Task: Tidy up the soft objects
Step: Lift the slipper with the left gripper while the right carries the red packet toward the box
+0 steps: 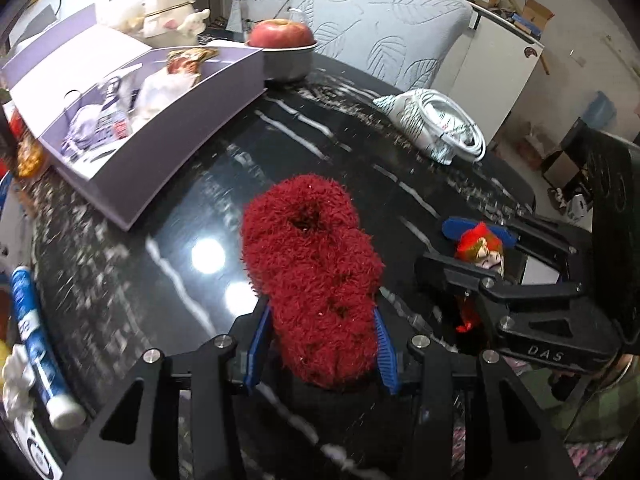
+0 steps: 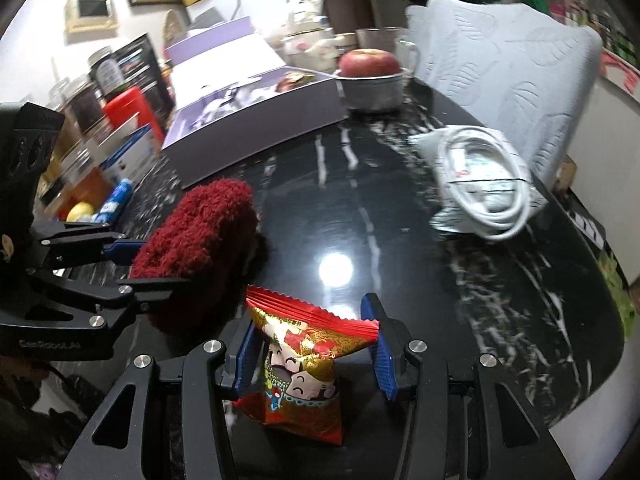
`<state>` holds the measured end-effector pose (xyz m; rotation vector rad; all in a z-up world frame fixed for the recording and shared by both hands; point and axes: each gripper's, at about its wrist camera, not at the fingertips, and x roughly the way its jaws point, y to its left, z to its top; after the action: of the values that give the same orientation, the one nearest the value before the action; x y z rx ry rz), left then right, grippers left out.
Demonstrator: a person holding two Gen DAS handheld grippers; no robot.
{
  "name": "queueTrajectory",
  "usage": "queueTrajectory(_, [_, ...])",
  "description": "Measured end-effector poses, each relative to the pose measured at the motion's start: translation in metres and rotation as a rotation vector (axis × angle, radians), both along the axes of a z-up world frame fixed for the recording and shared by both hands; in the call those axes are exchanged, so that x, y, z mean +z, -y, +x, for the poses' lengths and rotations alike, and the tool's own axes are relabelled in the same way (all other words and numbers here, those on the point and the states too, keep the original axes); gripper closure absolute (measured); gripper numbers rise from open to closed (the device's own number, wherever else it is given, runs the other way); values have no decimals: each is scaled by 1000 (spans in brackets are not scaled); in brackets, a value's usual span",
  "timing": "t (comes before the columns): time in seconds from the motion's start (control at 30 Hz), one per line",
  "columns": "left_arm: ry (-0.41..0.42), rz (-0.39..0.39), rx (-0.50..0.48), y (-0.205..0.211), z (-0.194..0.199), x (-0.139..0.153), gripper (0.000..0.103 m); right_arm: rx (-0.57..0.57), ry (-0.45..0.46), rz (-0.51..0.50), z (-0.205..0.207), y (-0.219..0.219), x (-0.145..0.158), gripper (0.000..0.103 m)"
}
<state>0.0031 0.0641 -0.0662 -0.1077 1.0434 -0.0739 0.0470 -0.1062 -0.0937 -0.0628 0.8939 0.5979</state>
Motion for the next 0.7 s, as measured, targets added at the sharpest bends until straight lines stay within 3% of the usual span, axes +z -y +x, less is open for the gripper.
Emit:
queueTrajectory(0.03, [-2, 5, 2, -1, -3, 0, 58, 1, 4, -7, -2, -2, 0, 53])
queueTrajectory(0.1, [-2, 21, 0, -2, -10, 0, 53, -5, 11, -15, -4, -4, 0, 39])
queueTrajectory(0.27, [-28, 27, 7, -2, -10, -11, 43, -33, 26, -17, -10, 3, 4, 30])
queueTrajectory(0.47, [-4, 76, 25, 4, -1, -15, 42, -88, 25, -37, -17, 15, 5, 30])
queueTrajectory(0.7, [8, 66, 51, 0, 10, -15, 42, -99, 16, -65, -30, 14, 1, 30])
